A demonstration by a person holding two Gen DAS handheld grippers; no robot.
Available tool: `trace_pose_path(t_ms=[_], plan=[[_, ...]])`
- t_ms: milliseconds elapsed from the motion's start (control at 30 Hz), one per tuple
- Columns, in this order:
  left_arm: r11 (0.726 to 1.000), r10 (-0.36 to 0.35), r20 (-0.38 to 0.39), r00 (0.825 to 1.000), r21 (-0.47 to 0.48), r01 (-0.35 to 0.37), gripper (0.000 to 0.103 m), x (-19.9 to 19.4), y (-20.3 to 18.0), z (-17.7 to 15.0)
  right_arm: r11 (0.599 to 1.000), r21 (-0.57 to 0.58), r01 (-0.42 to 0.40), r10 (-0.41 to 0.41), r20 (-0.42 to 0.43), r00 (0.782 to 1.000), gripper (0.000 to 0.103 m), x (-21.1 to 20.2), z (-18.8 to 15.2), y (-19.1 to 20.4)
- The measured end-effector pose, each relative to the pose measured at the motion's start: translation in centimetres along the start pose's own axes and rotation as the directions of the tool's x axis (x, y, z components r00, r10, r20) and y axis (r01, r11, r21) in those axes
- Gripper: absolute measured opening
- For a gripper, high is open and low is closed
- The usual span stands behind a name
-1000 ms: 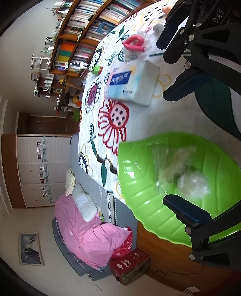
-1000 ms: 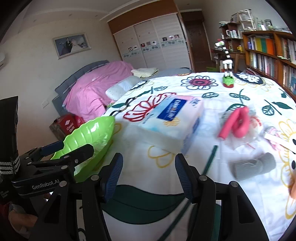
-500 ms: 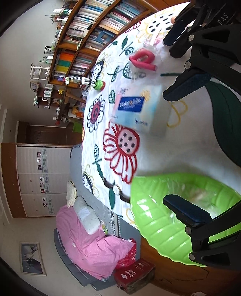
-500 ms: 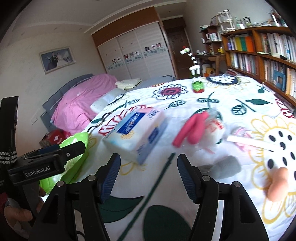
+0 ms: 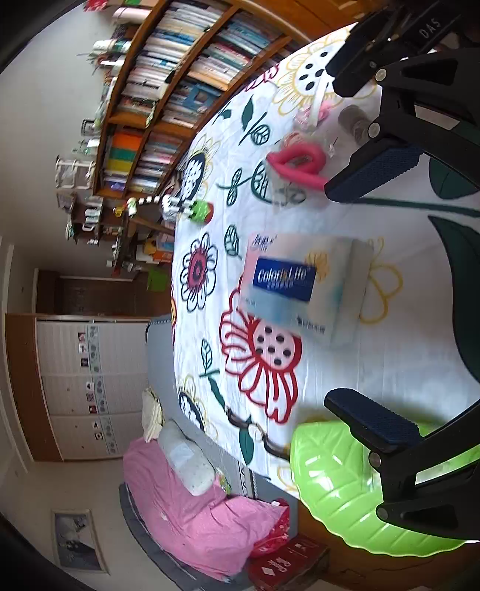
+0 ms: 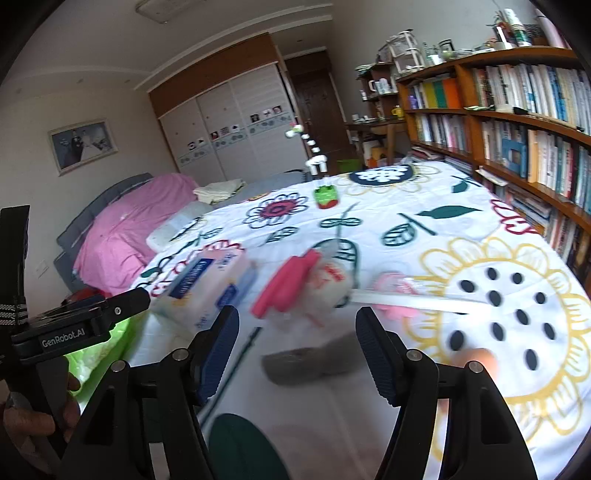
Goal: Organize soft objects
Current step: 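Move the left tool to the grey sock while the right tool moves to the orange sponge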
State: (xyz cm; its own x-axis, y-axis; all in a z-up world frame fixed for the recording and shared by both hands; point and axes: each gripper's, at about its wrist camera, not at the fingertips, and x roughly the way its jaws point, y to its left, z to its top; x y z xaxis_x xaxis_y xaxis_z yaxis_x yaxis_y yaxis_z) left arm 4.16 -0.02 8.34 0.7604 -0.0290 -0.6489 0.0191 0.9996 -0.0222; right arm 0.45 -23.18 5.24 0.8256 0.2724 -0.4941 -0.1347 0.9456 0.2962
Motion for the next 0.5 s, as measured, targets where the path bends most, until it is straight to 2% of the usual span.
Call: trace_pose_path(t_ms=[500], plan=[[0.992, -0.083, -0.054, 0.995, 0.093, 0.088, 0.103, 1.0, -5.3, -0.8, 0.988, 0.021, 0.152, -0.151, -0.061, 0.987, 0.068, -2.4, -1.9, -6.6]])
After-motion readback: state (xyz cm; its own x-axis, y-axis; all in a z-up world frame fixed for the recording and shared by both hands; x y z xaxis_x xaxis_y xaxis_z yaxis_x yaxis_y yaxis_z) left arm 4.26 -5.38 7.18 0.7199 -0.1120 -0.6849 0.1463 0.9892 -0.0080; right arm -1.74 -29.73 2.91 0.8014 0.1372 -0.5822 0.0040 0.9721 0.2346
